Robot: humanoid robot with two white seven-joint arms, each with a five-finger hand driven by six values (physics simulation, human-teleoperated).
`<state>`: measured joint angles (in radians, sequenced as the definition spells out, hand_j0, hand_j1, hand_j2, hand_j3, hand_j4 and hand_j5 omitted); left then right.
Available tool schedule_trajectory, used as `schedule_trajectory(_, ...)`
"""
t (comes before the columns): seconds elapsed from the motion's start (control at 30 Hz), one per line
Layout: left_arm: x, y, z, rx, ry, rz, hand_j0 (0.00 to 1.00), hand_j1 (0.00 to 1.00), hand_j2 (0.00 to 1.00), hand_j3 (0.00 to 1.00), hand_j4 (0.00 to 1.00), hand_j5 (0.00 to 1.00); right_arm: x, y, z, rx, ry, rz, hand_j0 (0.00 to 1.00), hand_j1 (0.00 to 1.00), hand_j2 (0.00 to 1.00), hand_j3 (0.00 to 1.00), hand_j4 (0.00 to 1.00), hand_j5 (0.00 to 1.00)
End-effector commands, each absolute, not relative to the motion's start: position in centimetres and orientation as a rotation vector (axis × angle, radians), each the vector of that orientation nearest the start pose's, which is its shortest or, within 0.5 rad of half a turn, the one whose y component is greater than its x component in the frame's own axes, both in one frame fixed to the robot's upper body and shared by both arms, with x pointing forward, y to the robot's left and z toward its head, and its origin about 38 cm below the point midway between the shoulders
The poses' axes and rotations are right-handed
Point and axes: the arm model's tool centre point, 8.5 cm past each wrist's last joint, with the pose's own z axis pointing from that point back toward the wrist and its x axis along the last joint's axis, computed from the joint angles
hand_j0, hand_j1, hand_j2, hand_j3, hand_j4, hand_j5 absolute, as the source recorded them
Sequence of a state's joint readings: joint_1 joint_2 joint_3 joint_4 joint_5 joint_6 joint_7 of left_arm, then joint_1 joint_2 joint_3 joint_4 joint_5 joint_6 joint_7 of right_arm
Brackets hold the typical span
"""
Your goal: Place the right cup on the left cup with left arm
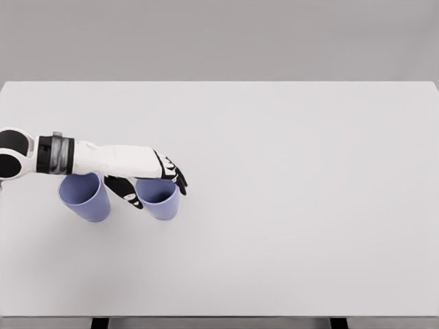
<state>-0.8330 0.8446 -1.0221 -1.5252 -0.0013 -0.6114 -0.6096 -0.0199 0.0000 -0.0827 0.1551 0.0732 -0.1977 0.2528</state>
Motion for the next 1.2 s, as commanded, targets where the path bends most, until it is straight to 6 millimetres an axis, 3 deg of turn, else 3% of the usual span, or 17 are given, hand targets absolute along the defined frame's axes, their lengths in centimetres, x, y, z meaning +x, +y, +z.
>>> schedule_trajectory(0.0, 39.9, 23.2, 21.7, -0.158, -1.497, -2.160, 0.54, 0.54, 0.54, 0.54, 0.54, 0.54, -2.1, -24.6, -25.6, 0.177, -0.063, 0.000, 1.00, 1.00, 1.00, 1.00, 1.00, 1.00)
schedule_trajectory(0.2, 38.5, 26.4, 26.2, -0.105, -1.550, -2.119, 0.52, 0.52, 0.52, 0.52, 0.52, 0.52, -2.0, -24.6, -25.6, 0.177, -0.064, 0.001, 1.00, 1.00, 1.00, 1.00, 1.00, 1.00)
schedule_trajectory(0.33, 37.8, 28.7, 30.3, -0.040, -1.597, -2.085, 0.52, 0.52, 0.52, 0.52, 0.52, 0.52, -2.0, -24.6, -25.6, 0.177, -0.064, 0.001, 1.00, 1.00, 1.00, 1.00, 1.00, 1.00)
schedule_trajectory(0.53, 37.5, 30.7, 35.4, 0.060, -1.650, -2.061, 0.53, 0.53, 0.53, 0.53, 0.53, 0.53, -2.0, -24.6, -25.6, 0.177, -0.064, 0.001, 1.00, 1.00, 1.00, 1.00, 1.00, 1.00)
schedule_trajectory(0.8, 36.2, 35.2, 36.6, 0.179, -1.533, -2.033, 0.53, 0.53, 0.53, 0.53, 0.53, 0.53, -2.0, -24.6, -25.6, 0.177, -0.064, 0.001, 1.00, 1.00, 1.00, 1.00, 1.00, 1.00)
schedule_trajectory(0.97, 36.0, 35.8, 34.7, 0.138, -1.483, -2.017, 0.53, 0.53, 0.53, 0.53, 0.53, 0.53, -2.0, -24.6, -25.6, 0.177, -0.064, 0.001, 1.00, 1.00, 1.00, 1.00, 1.00, 1.00)
schedule_trajectory(1.17, 35.6, 37.0, 34.0, 0.142, -1.439, -1.997, 0.53, 0.53, 0.53, 0.53, 0.53, 0.53, -2.0, -24.6, -25.6, 0.177, -0.064, 0.001, 1.00, 1.00, 1.00, 1.00, 1.00, 1.00)
